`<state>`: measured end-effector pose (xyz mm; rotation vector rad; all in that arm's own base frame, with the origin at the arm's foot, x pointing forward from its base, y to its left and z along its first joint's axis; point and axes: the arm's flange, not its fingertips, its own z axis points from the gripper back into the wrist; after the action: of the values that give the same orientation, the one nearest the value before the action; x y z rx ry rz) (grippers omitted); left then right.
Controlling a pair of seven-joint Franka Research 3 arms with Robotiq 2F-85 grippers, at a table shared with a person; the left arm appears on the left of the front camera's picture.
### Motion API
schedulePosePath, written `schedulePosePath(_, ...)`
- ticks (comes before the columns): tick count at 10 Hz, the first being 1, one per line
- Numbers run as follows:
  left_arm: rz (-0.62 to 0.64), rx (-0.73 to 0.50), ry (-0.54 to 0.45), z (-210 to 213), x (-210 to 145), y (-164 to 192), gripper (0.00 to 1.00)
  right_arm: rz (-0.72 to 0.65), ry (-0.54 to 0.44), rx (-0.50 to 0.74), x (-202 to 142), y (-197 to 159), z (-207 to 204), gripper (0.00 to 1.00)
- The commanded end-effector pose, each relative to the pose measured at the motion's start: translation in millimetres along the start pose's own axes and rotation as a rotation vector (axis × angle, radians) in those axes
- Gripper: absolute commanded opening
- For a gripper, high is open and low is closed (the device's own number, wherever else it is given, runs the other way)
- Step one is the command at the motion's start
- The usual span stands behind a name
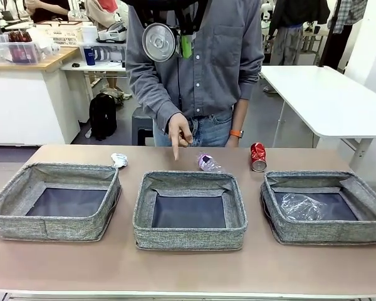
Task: Sort the waste into the appropriate baskets.
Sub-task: Place the picked waste into the Fabric basket indicated by the person.
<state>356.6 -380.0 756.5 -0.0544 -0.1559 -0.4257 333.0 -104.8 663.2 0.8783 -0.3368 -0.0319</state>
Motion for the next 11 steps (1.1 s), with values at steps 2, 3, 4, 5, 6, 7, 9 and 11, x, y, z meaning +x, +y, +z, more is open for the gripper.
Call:
schedulePosePath(2, 0.003, 0.000, -0.005, 2, -1, 2, 0.38, -0.011, 0.003, -0.006, 1, 3, 2, 1.00)
schedulePosePath(3, 0.003, 0.000, -0.005, 2, -1, 2, 0.38, -0.011, 0.003, -0.006, 1, 3, 2, 1.00)
schedulePosePath(4, 0.000, 0.000, 0.000, 0, 0, 0, 0.38, -0.011, 0.003, -0.006, 1, 3, 2, 1.00)
schedulePosePath(5, 0.030, 0.053, -0.066, -9, -1, -4, 0.38, -0.011, 0.003, -0.006, 1, 3, 2, 1.00)
schedulePosePath(6, 0.057, 0.059, -0.104, -25, -2, -5, 0.38, -0.011, 0.003, -0.006, 1, 3, 2, 1.00)
schedulePosePath(7, 0.097, 0.074, -0.127, -48, -4, -5, 0.38, -0.011, 0.003, -0.006, 1, 3, 2, 1.00)
schedulePosePath(9, 0.165, 0.044, -0.139, -110, -5, -10, 0.38, -0.011, 0.003, -0.006, 1, 3, 2, 1.00)
schedulePosePath(11, 0.251, 0.036, -0.157, -171, -5, -24, 0.38, -0.011, 0.003, -0.006, 1, 3, 2, 1.00)
